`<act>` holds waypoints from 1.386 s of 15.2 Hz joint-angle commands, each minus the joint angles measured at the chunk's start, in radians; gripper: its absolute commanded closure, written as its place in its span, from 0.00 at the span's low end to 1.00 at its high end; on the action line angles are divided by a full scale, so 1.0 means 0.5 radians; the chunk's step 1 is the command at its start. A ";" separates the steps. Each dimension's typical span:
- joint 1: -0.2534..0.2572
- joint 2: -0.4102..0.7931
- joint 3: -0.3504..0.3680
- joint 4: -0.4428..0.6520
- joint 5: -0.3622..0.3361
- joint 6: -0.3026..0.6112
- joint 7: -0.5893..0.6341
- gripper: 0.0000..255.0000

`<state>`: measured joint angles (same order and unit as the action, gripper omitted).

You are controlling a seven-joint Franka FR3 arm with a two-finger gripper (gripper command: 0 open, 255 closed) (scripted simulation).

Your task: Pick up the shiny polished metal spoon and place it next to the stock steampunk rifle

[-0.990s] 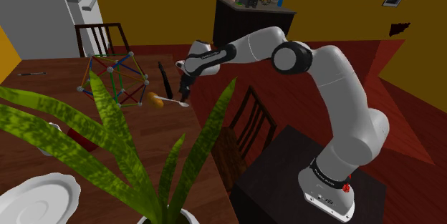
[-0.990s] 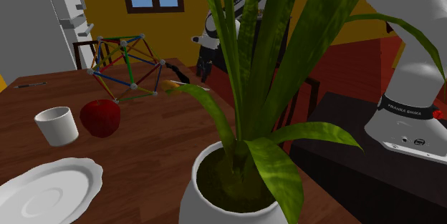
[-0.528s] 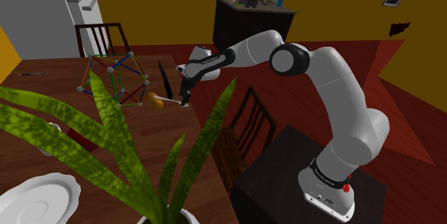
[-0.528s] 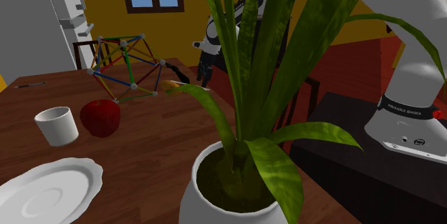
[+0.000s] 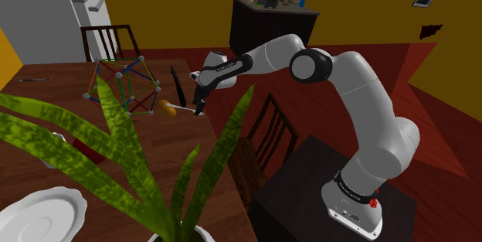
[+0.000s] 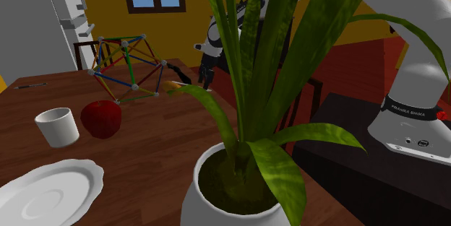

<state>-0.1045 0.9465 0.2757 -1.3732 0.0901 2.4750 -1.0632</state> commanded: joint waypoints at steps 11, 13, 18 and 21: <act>-0.002 -0.020 0.001 -0.007 0.001 -0.012 0.004 1.00; -0.006 -0.060 0.004 -0.020 0.003 -0.038 0.011 1.00; -0.014 -0.153 0.011 -0.041 0.008 -0.107 0.029 1.00; -0.019 -0.205 0.015 -0.048 0.011 -0.152 0.040 1.00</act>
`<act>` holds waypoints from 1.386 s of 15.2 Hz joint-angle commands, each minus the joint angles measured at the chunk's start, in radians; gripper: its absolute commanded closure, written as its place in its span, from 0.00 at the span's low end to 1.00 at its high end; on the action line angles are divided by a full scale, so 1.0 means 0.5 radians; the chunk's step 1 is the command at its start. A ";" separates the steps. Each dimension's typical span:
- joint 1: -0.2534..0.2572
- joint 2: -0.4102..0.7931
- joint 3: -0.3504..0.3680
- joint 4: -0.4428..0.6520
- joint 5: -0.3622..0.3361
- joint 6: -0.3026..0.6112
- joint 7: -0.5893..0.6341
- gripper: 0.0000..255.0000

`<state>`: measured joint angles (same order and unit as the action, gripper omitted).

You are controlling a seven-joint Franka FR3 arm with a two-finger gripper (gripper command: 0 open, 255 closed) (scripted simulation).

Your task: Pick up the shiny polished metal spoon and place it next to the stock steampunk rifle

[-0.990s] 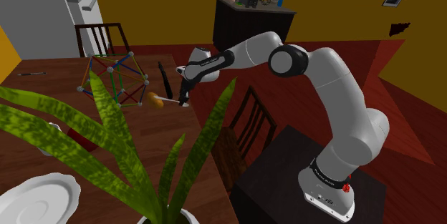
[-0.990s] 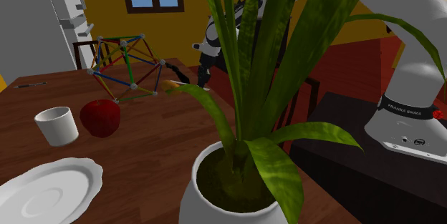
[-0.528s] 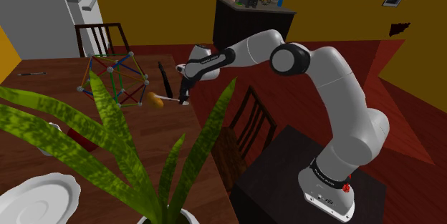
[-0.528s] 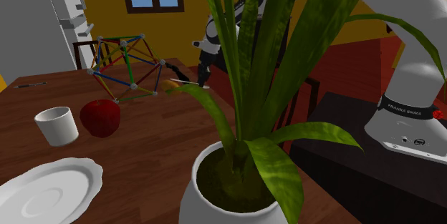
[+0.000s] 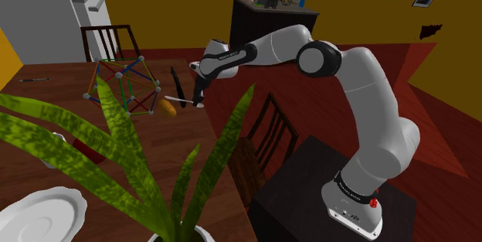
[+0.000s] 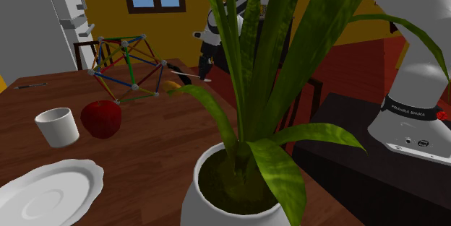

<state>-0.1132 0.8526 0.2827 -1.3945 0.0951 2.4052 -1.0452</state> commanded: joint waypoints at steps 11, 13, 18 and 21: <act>-0.015 -0.189 0.015 0.011 0.010 -0.194 0.044 1.00; -0.016 -0.216 0.017 0.022 0.011 -0.230 0.052 1.00; 0.037 -0.045 -0.006 0.413 -0.028 -0.445 0.091 1.00; 0.116 0.258 -0.035 0.949 -0.071 -0.671 0.117 1.00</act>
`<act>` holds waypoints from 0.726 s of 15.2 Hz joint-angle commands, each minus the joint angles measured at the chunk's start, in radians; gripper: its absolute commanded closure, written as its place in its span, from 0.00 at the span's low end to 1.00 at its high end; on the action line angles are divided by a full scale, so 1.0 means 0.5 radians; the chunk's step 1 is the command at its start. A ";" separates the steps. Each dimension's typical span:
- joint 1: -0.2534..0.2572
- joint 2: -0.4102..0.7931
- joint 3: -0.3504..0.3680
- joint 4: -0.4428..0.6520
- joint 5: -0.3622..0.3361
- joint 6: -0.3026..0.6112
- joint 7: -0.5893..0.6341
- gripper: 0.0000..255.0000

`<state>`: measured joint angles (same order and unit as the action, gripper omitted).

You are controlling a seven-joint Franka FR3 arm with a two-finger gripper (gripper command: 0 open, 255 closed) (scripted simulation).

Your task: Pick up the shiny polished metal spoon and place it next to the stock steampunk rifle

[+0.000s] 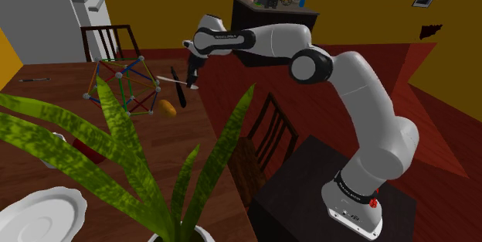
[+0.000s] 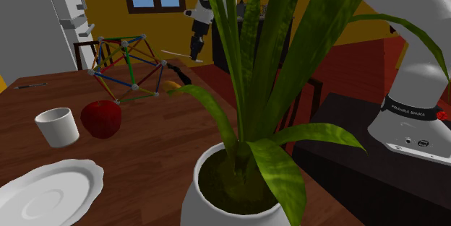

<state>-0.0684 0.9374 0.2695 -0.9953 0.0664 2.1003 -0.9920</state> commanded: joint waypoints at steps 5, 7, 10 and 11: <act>0.024 0.135 -0.011 0.098 -0.012 0.035 -0.009 1.00; 0.024 0.158 -0.012 0.084 -0.012 0.070 -0.017 1.00; 0.025 0.197 -0.014 0.073 -0.013 0.119 -0.028 1.00; 0.025 0.210 -0.015 0.071 -0.013 0.134 -0.032 1.00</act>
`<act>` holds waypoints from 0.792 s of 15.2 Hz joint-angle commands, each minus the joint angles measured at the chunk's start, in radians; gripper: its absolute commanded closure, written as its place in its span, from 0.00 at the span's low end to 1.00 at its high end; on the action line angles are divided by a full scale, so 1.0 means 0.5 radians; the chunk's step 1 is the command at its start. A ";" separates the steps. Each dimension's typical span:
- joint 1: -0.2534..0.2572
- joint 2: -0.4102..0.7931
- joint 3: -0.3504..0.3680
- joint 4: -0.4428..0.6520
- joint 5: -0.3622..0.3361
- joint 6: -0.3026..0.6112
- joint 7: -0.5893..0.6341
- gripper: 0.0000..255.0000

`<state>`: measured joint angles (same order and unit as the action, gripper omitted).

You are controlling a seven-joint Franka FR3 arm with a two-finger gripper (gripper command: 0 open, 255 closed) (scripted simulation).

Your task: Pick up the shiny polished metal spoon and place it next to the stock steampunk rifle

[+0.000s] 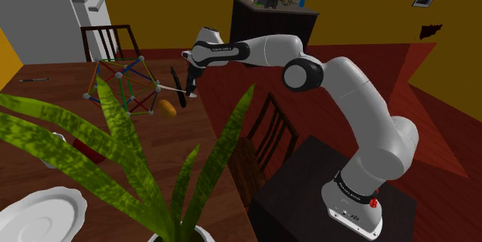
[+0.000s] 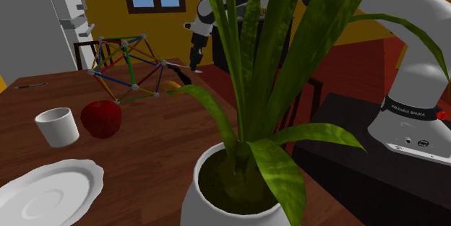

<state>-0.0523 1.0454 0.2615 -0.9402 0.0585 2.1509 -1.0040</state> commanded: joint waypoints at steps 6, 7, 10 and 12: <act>-0.002 0.086 -0.003 -0.038 0.000 0.120 -0.030 1.00; -0.001 0.103 -0.004 -0.034 0.000 0.133 -0.033 1.00; 0.004 0.157 -0.007 -0.017 -0.002 0.168 -0.044 1.00; 0.007 0.197 -0.008 0.002 -0.003 0.189 -0.051 1.00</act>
<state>-0.0490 1.1386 0.2575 -0.9339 0.0571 2.2355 -1.0278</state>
